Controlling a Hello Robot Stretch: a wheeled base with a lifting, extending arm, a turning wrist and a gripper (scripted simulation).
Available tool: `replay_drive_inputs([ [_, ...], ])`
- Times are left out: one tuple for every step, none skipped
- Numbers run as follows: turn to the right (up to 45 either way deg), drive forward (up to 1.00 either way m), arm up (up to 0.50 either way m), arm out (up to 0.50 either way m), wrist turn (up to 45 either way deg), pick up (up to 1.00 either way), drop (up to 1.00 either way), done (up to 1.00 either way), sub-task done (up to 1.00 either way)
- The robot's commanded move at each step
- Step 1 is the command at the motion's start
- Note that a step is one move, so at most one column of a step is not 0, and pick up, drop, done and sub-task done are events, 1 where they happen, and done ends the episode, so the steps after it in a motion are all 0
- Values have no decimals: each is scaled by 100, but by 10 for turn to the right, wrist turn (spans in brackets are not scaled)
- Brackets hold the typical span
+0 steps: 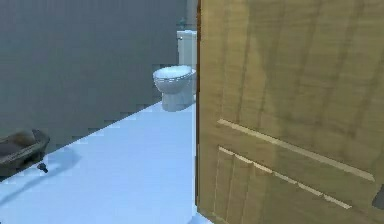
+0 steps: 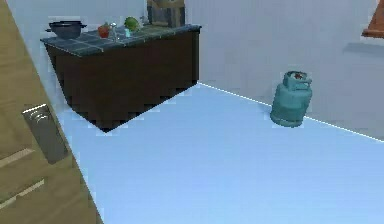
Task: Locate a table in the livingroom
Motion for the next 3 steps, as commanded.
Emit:
replay_drive_inputs([
  [0, 55, 0, 0, 0, 0, 0, 0, 0],
  [-450, 0, 0, 0, 0, 0, 0, 0, 0],
  [-60, 0, 0, 0, 0, 0, 0, 0, 0],
])
